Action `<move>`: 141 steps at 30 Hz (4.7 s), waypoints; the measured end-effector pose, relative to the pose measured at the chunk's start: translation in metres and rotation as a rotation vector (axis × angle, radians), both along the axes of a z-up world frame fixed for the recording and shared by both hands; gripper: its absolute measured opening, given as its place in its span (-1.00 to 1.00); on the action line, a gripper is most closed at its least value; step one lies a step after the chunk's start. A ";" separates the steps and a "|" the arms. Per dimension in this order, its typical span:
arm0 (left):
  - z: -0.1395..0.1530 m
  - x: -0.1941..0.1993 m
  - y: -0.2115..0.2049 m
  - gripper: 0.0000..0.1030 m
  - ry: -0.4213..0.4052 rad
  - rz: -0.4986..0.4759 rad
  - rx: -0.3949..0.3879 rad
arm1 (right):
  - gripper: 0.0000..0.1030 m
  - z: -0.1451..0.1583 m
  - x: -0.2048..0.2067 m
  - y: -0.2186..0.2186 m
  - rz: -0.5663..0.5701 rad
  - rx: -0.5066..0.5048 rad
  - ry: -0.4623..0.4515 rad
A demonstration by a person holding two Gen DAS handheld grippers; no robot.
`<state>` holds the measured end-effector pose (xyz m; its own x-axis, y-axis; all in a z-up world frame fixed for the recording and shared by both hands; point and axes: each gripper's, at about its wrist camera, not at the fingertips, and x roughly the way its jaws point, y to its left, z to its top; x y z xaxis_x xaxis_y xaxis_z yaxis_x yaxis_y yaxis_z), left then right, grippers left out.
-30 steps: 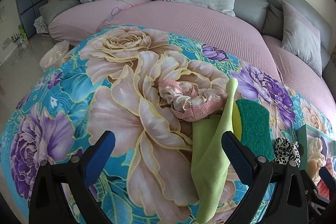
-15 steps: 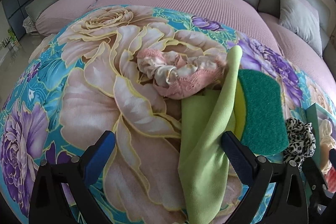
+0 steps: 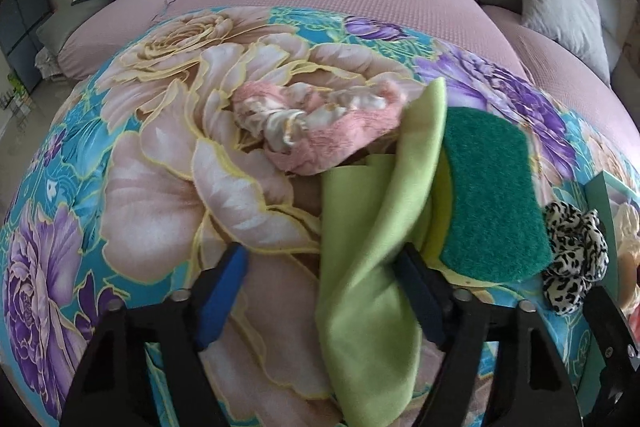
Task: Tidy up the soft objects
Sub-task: 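Lower the left tool onto the yellow-green cloth and close on it, then lift the cloth with the left tool while the right tool grasps the leopard scrunchie, then carry the cloth and scrunchie over the tray with both tools, then open both tools to drop the cloth and scrunchie into the tray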
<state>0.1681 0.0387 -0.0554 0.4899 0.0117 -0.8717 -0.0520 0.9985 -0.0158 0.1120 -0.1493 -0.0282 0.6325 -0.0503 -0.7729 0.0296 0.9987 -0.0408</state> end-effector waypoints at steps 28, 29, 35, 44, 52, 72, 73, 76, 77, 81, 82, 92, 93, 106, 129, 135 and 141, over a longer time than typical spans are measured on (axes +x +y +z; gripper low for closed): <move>0.053 -0.013 0.007 -0.86 -0.147 -0.100 -0.207 | 1.00 0.005 -0.001 -0.002 -0.002 0.004 -0.025; 0.058 -0.015 0.010 -0.86 -0.163 -0.095 -0.211 | 1.00 0.007 -0.002 -0.002 0.001 0.005 -0.035; 0.085 -0.023 0.024 -0.86 -0.244 -0.054 -0.217 | 1.00 0.015 -0.006 0.005 0.041 0.006 -0.091; 0.084 -0.022 0.029 -0.86 -0.229 -0.042 -0.204 | 0.92 0.000 0.000 0.015 0.099 0.038 -0.042; 0.080 -0.022 0.028 -0.86 -0.217 -0.035 -0.200 | 0.46 -0.020 0.008 0.014 0.098 0.091 0.003; 0.076 -0.020 0.023 -0.86 -0.199 -0.046 -0.183 | -0.20 -0.028 0.012 0.006 0.065 0.111 -0.002; 0.078 -0.021 0.023 -0.86 -0.207 -0.049 -0.184 | -0.20 -0.025 0.011 0.004 0.065 0.115 -0.013; 0.090 -0.027 0.023 -0.86 -0.243 -0.056 -0.194 | -0.20 -0.012 0.006 0.000 0.060 0.132 -0.049; 0.094 -0.029 0.023 -0.86 -0.256 -0.059 -0.195 | -0.20 -0.008 0.004 -0.001 0.058 0.135 -0.060; 0.104 -0.033 0.019 -0.86 -0.283 -0.075 -0.195 | -0.20 0.007 -0.004 -0.007 0.044 0.135 -0.092; 0.106 -0.033 0.017 -0.86 -0.286 -0.079 -0.196 | -0.20 0.010 -0.006 -0.010 0.038 0.135 -0.098; 0.115 -0.039 -0.032 -0.86 -0.284 -0.180 -0.196 | -0.20 0.031 -0.024 -0.050 -0.048 0.140 -0.143; 0.115 -0.040 -0.040 -0.86 -0.280 -0.197 -0.196 | -0.20 0.034 -0.026 -0.057 -0.059 0.141 -0.150; 0.110 -0.055 -0.144 -0.86 -0.244 -0.373 -0.192 | -0.20 0.048 -0.065 -0.163 -0.275 0.114 -0.186; 0.103 -0.075 -0.233 -0.86 -0.270 -0.559 -0.232 | -0.17 0.041 -0.091 -0.230 -0.412 0.145 -0.234; 0.062 -0.060 -0.249 -0.86 -0.166 -0.545 -0.191 | -0.17 0.030 -0.083 -0.228 -0.420 0.112 -0.199; 0.057 -0.058 -0.249 -0.36 -0.129 -0.542 -0.176 | 0.35 0.033 -0.085 -0.230 -0.440 0.089 -0.197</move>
<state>0.1100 -0.2106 0.0012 0.4881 -0.4099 -0.7705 0.4786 0.8640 -0.1563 0.0271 -0.3789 0.0049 0.7005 -0.2849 -0.6543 0.4481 0.8892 0.0926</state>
